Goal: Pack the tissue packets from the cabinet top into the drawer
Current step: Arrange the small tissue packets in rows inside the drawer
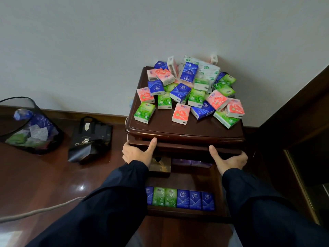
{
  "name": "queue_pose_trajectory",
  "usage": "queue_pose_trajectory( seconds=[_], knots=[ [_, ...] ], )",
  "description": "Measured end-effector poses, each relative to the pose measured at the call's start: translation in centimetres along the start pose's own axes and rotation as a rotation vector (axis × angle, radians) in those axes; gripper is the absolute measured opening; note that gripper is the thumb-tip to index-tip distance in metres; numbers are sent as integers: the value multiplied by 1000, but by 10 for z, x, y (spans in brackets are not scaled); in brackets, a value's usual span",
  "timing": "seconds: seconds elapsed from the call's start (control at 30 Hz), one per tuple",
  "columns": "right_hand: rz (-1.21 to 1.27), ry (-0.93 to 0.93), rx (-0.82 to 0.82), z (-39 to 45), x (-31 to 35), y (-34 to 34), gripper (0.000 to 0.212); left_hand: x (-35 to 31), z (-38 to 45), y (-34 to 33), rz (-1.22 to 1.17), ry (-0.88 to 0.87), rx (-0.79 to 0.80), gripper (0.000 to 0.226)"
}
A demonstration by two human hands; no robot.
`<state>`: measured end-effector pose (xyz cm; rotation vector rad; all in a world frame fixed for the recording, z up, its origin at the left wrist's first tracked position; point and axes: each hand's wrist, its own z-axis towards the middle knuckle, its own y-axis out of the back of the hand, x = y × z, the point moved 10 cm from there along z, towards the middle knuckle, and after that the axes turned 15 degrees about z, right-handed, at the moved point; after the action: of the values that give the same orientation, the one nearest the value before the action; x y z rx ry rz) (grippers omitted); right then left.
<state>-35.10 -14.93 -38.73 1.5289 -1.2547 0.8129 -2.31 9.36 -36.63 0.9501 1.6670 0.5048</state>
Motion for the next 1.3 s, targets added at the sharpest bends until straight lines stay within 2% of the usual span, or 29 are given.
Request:
queue_pose_trajectory(
  seconds=[0.1, 0.17, 0.2, 0.27, 0.3, 0.33, 0.37, 0.43, 0.5, 0.67, 0.77, 0.83, 0.93, 1.03, 1.17, 1.3],
  knots=[
    [-47, -55, -12, -10, -5, 13, 125, 7, -18, 16, 114, 77, -81, 103],
    [-127, -17, -11, -19, 0, 20, 115, 14, -30, 25, 152, 109, -113, 98],
    [-194, 74, -14, -24, 9, 22, 105, 13, -35, 29, 175, 88, -136, 97],
    [-431, 366, 52, -36, 36, 14, 71, 4, -41, 34, 240, -60, -175, 93],
    [-600, 490, 139, -44, 45, 2, 55, -3, -44, 30, 307, -162, -143, 88],
    [-745, 554, 233, -50, 47, -8, 49, -10, -47, 20, 416, -275, -72, 79],
    [-843, 551, 303, -53, 45, -14, 49, -15, -50, 8, 537, -389, 8, 70],
    [-931, 507, 345, -56, 44, -15, 54, -19, -60, -10, 671, -558, 104, 58],
    [-945, 495, 376, -64, 43, -17, 58, -20, -71, -15, 697, -605, 150, 55],
    [-907, 460, 574, -90, 29, -18, 65, -15, -96, -20, 805, -718, 210, 54],
    [-887, 383, 728, -106, 12, -22, 69, -1, -110, -32, 789, -669, 399, 57],
    [-903, 381, 797, -115, 3, -26, 72, 3, -120, -37, 790, -645, 461, 59],
    [-931, 386, 842, -124, -3, -31, 78, 9, -129, -40, 809, -620, 507, 63],
    [-993, 365, 853, -128, -5, -31, 82, 18, -131, -40, 836, -579, 548, 77],
    [-1100, 391, 874, -134, -11, -33, 75, 30, -135, -42, 842, -512, 631, 83],
    [-1166, 401, 907, -137, -16, -36, 66, 28, -139, -39, 831, -523, 631, 79]
  ],
)
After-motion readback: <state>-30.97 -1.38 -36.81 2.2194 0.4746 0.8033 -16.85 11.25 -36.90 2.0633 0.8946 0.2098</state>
